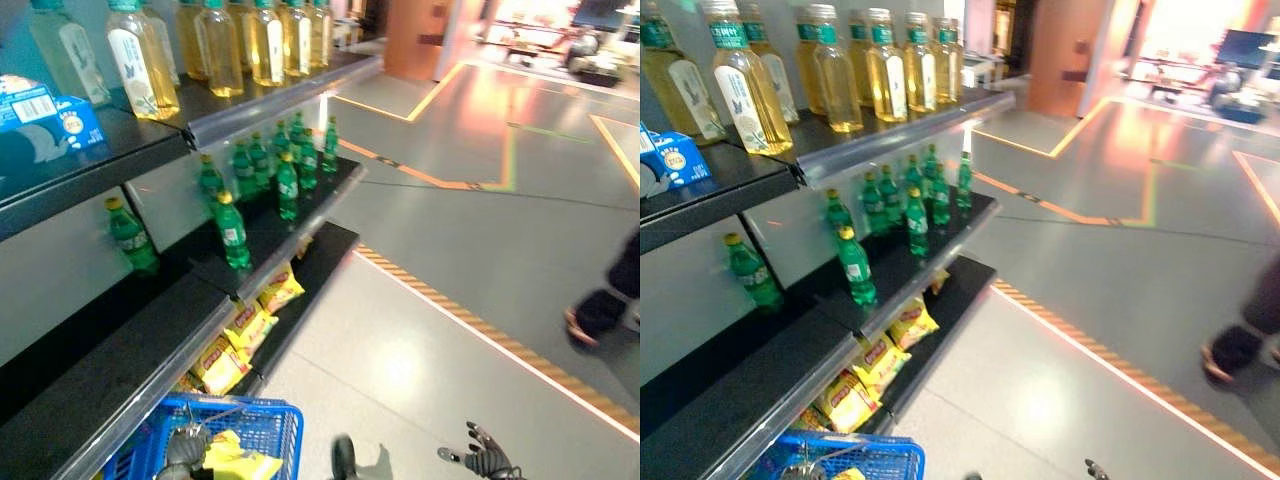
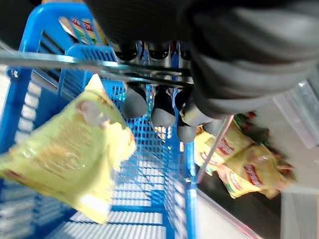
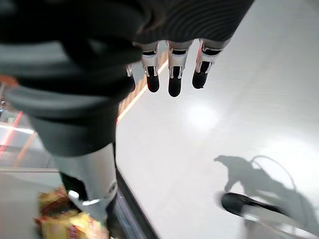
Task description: Pick up the snacks into the basket
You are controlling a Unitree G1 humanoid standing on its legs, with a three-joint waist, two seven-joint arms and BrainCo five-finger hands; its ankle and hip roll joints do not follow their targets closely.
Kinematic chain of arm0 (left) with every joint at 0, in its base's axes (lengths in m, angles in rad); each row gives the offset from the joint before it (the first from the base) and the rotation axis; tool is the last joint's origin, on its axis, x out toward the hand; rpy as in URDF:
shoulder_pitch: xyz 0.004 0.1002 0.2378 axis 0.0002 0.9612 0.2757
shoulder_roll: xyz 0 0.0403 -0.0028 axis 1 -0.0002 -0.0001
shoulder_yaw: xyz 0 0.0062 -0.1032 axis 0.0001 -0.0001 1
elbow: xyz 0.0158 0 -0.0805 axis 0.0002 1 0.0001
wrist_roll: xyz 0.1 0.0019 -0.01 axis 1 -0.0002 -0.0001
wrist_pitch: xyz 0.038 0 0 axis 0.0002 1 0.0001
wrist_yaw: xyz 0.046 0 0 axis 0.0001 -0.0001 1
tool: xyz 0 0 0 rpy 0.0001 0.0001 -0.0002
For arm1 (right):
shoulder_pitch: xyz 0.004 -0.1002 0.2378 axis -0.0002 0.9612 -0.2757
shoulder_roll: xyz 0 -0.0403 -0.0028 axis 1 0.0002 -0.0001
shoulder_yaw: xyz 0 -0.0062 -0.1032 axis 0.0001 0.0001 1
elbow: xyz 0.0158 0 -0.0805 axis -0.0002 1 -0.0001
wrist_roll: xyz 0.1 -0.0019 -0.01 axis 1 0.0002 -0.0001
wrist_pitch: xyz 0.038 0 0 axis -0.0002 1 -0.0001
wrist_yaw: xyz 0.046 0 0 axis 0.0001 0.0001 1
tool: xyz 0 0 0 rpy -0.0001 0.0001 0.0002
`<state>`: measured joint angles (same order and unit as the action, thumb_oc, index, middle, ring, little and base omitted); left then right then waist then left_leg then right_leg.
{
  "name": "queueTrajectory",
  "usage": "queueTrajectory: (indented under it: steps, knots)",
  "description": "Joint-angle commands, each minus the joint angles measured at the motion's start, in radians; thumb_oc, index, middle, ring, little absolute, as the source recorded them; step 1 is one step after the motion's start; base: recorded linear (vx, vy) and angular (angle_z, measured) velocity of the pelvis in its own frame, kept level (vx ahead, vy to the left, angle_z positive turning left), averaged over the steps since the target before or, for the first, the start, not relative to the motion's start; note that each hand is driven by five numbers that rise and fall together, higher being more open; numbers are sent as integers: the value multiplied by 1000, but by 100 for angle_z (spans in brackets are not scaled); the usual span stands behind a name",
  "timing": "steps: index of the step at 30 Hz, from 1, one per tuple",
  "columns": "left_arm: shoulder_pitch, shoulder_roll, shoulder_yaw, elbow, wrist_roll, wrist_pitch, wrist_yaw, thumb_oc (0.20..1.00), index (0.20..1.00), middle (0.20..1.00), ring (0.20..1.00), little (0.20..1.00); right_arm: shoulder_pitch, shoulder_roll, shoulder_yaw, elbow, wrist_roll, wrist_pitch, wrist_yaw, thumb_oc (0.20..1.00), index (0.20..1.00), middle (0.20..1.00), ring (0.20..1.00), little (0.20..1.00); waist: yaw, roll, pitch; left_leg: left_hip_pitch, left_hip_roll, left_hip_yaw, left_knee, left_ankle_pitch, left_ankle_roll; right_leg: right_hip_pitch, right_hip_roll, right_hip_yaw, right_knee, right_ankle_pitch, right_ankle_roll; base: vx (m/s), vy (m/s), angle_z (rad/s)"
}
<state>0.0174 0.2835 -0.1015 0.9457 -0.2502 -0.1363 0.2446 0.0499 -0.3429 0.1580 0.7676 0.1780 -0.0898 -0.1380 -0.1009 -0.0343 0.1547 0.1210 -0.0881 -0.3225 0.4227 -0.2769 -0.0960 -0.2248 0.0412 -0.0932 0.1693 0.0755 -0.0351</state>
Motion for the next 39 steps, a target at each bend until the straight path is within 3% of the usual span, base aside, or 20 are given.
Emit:
queueTrajectory:
  steps: [1,2,3,6,8,9,10,11,14,16,25,34,39]
  knots:
    - [-78,64,28,-114,-2,-68,9,200,200,200,200,200,-32,-67,4,-65,-33,-32,1,1000,1000,1000,1000,1000,-13,1,-26,49,61,40,-3,377,-90,8,-35,45,-77,18,151,350,-210,12]
    - [-87,63,20,-112,-6,-68,11,200,200,200,200,200,-37,-74,5,-70,-27,-38,-7,1000,1000,1000,1000,1000,-10,-18,-20,-20,76,79,87,425,-85,40,-47,60,-93,6,136,361,-356,17]
    - [-104,64,14,-107,-17,-68,9,200,200,200,200,200,-48,-77,8,-64,-11,-41,-19,1000,1000,1000,1000,1000,9,-46,-1,-112,78,140,198,428,-50,90,-48,88,-110,-15,108,356,-400,29]
    - [-111,63,13,-103,-22,-62,10,200,200,200,200,200,-54,-80,13,-68,-8,-37,-20,1000,1000,1000,1000,1000,20,-51,8,-154,100,204,223,404,-23,119,-34,98,-118,-40,91,241,-207,11]
    - [-109,58,4,-118,-21,-57,10,200,200,200,200,200,-57,-84,15,-68,-16,-33,-27,1000,1000,1000,1000,1000,35,-56,13,-244,78,241,142,355,-2,154,-32,106,-129,-56,92,261,-89,-18]
    - [-105,56,1,-121,-20,-56,11,200,200,200,200,200,-53,-81,10,-63,-14,-34,-34,1000,1000,1000,1000,1000,44,-51,16,-280,91,267,44,328,6,173,-26,109,-133,-74,97,456,0,-12]
    - [-86,58,-3,-145,-6,-57,10,200,200,200,200,200,-54,-79,9,-64,-19,-37,-35,1000,1000,1000,1000,1000,60,-25,11,-293,107,274,-217,313,15,192,3,121,-132,-97,107,501,37,-17]
    - [-81,57,-6,-149,-2,-56,10,200,200,200,200,200,-56,-81,13,-67,-26,-37,-36,1000,1000,1000,1000,1000,73,-15,12,-290,120,253,-316,348,13,206,15,133,-128,-109,109,384,47,-20]
    - [-82,52,-8,-135,11,-54,14,200,200,200,200,200,-65,-78,16,-57,-42,-39,-40,1000,1000,1000,1000,1000,78,-7,22,-277,146,252,-395,403,-3,240,16,143,-122,-132,111,196,44,-70]
    - [-80,52,-14,-137,20,-52,5,200,200,200,200,200,-65,-77,12,-67,-54,-38,-36,1000,1000,1000,1000,1000,68,-4,12,-258,162,299,-394,393,-9,248,5,135,-108,-153,114,211,101,-42]
    - [-57,95,-24,-199,53,-53,-20,200,200,200,200,200,-106,-79,20,-106,-73,-31,-20,1000,1000,1000,1000,1000,93,-35,-18,-189,135,329,-407,327,36,279,-57,171,-97,-165,139,177,96,-26]
    - [-63,121,-40,-260,37,-66,-25,200,200,200,200,200,-279,-135,61,-200,-69,-45,-33,1000,1000,1000,1000,1000,127,-53,-18,-193,118,305,-393,302,43,286,-76,146,-111,-172,147,64,0,12]
    - [-85,142,-78,-306,28,-79,-17,200,200,200,200,200,-433,-147,124,-224,-92,-45,-56,1000,1000,1000,1000,1000,165,-60,13,-238,106,271,-369,303,44,259,-74,124,-88,-184,146,-48,-31,28]
